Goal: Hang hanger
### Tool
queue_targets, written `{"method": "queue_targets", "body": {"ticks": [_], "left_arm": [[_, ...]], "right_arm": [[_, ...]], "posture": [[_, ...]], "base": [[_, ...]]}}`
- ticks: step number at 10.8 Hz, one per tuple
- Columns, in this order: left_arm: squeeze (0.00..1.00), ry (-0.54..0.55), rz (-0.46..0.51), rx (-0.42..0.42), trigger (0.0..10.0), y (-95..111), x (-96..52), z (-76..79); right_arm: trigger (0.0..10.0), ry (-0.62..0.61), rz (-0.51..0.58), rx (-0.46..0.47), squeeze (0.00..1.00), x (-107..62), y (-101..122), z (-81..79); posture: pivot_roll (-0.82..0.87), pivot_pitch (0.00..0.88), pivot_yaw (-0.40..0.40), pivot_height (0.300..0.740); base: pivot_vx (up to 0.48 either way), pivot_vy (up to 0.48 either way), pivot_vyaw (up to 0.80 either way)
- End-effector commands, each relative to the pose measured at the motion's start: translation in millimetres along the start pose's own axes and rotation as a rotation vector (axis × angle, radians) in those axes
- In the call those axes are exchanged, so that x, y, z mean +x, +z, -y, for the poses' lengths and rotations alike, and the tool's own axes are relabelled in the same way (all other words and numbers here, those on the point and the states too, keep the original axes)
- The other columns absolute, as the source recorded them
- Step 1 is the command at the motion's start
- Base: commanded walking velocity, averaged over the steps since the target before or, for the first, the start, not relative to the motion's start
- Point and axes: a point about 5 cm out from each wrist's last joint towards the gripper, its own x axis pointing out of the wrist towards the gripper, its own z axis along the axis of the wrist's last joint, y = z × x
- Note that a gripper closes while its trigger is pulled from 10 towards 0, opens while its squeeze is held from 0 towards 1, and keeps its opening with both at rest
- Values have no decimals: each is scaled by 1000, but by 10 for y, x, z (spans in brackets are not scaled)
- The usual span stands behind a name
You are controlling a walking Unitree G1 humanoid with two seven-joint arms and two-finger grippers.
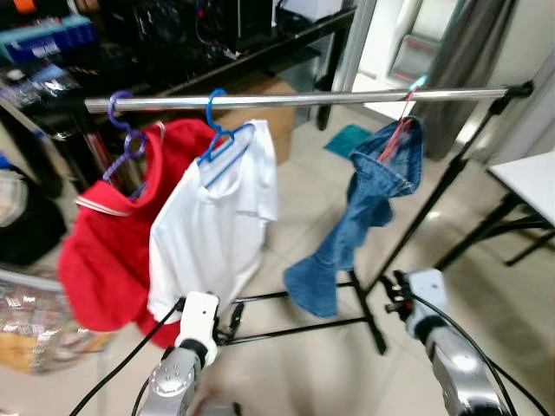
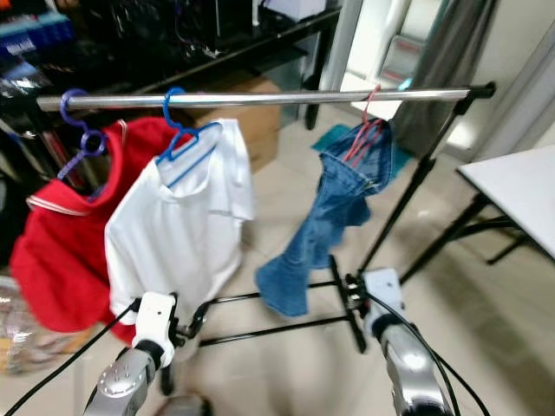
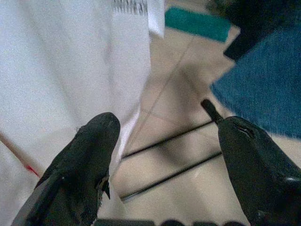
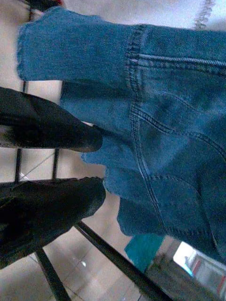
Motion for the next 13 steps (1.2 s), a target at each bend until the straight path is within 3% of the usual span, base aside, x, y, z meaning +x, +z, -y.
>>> {"method": "queue_targets", "body": {"ticks": [1,3,7,9,10,11,12,13], "left_arm": [[0,-20,12,0,10000,39,9,9],[0,-15,60,2,10000,151,-33,-9],[0,52,160,-7,10000,422,-130,-148],[0,55,177,-21,10000,508,-133,-113],[0,31,182,-28,10000,539,-129,-54],[0,16,185,-36,10000,568,-136,-32],[0,-47,191,-10,10000,626,-175,-13],[0,-121,209,72,10000,684,-221,-16]], "right_arm": [[10000,-51,35,25,0,-15,53,46],[10000,-118,103,62,0,-167,101,-51],[10000,-230,158,91,0,-293,235,28],[10000,-244,203,77,0,-284,368,49],[10000,-198,247,2,0,-267,480,52],[10000,-53,312,-150,0,-242,617,-18],[10000,107,340,-226,0,-242,725,-80],[10000,199,338,-266,0,-265,742,-127]], "posture": [[215,19,24,740],[168,13,68,740],[165,10,70,740],[157,6,65,740],[148,7,78,740],[140,9,90,740],[138,34,92,740],[169,48,60,740]], "base": [[0,0,0],[0,0,0],[0,0,0],[0,0,0],[0,0,0],[0,0,0],[0,0,0],[0,0,0]]}}
